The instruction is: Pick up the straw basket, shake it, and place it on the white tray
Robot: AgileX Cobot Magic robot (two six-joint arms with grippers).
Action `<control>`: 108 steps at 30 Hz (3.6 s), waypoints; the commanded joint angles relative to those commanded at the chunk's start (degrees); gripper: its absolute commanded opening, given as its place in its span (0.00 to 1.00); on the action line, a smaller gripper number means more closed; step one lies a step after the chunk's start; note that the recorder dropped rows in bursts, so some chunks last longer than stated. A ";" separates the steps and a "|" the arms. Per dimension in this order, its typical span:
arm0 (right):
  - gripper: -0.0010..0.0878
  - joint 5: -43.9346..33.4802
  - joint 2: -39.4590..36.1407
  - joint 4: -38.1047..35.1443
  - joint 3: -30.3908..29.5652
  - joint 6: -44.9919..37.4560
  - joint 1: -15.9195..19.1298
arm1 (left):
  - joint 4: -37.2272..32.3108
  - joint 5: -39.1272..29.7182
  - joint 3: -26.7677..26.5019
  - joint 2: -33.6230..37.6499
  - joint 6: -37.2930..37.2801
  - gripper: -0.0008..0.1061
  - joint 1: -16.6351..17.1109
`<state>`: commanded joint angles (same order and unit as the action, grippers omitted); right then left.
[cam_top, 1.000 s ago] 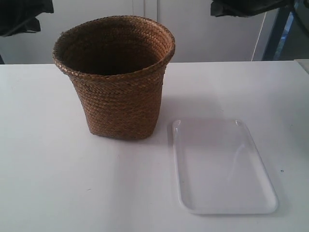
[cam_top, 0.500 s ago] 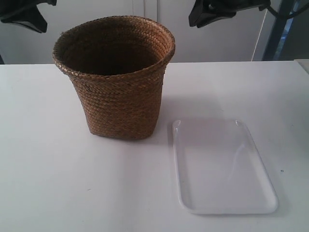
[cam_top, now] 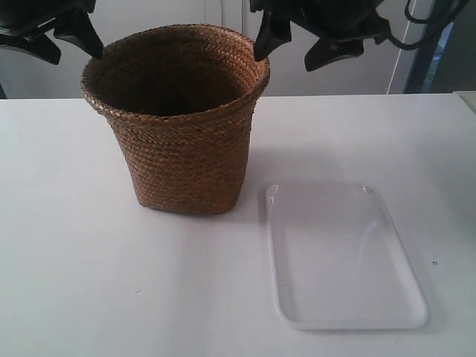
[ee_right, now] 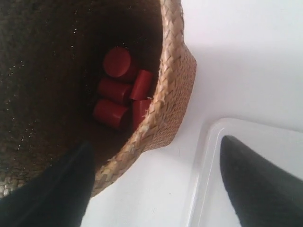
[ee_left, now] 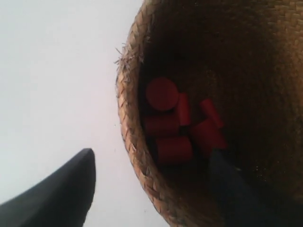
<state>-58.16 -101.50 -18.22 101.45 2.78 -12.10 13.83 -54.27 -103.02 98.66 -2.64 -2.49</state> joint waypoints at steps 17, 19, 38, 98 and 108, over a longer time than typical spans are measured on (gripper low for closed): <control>0.79 11.58 -6.24 -3.06 0.00 0.51 0.00 | 3.16 6.10 0.00 5.72 -0.09 0.70 0.00; 0.79 12.50 -7.55 -3.15 0.00 0.51 0.00 | 4.17 6.45 0.00 6.02 -0.09 0.70 0.00; 0.01 16.24 -10.61 -6.97 0.00 -1.68 0.00 | 14.40 7.43 0.00 11.32 0.47 0.08 0.00; 0.01 43.26 48.58 -6.36 -57.16 -5.57 -19.02 | 0.35 57.21 59.67 -50.58 2.64 0.01 -29.24; 0.01 54.64 46.07 -4.23 -61.30 -9.94 -18.85 | 0.49 59.85 60.11 -48.32 10.24 0.01 -30.22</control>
<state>-3.52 -55.43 -22.45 40.15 -7.17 -30.95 14.32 5.58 -42.91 50.34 7.60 -32.71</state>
